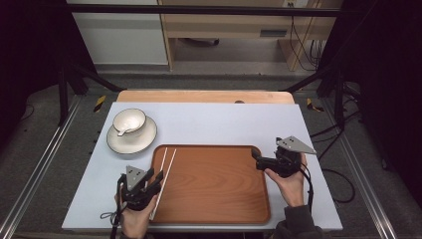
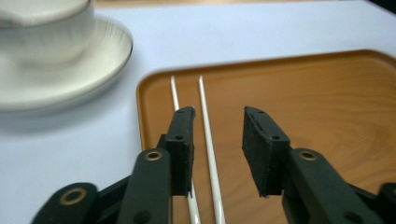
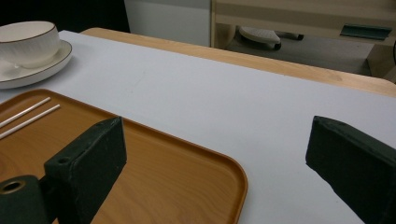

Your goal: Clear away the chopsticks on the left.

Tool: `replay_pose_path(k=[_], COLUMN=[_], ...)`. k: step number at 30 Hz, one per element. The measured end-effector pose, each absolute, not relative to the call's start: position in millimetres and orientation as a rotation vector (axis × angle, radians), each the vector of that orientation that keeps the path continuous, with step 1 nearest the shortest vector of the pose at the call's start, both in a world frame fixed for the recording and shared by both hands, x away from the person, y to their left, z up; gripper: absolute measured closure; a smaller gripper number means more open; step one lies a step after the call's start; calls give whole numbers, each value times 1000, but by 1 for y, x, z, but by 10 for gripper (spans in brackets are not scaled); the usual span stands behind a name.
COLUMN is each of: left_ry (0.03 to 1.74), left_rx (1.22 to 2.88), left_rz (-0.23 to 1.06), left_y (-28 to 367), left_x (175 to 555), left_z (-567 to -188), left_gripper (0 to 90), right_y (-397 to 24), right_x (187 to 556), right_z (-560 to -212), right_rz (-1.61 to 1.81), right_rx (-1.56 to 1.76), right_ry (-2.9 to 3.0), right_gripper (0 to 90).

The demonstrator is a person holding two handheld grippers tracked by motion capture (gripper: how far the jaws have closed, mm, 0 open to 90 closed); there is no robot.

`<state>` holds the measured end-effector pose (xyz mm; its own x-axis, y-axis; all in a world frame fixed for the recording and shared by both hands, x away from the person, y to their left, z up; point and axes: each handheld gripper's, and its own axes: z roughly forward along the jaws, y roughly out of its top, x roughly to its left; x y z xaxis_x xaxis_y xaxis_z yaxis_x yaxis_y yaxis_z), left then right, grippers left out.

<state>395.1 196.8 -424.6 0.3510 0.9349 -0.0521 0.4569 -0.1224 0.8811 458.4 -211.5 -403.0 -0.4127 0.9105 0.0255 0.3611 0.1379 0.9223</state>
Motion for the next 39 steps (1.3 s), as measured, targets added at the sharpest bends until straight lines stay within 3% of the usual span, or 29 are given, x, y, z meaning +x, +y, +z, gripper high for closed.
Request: replay_pose_path(k=[8,18,22,39], left_ry=[1069,954,955,1049], left_rx=[1792,1868,1856,1864], left_rz=[614,569,531,590], left_y=[210,234,249,295], left_x=[420,436,436,436], left_z=[-397,-396,-409,-428], left_gripper=[381,253,220,177], right_y=[-212,-213,-214,-221], right_x=[459,459,459,462], right_z=[-403,-403,-403,-408], right_rz=[1257,1255,1252,1222], right_rx=[1221,1222,1229,1245], right_ry=[1854,1850,1848,1850], right_gripper=[53,50,49,48])
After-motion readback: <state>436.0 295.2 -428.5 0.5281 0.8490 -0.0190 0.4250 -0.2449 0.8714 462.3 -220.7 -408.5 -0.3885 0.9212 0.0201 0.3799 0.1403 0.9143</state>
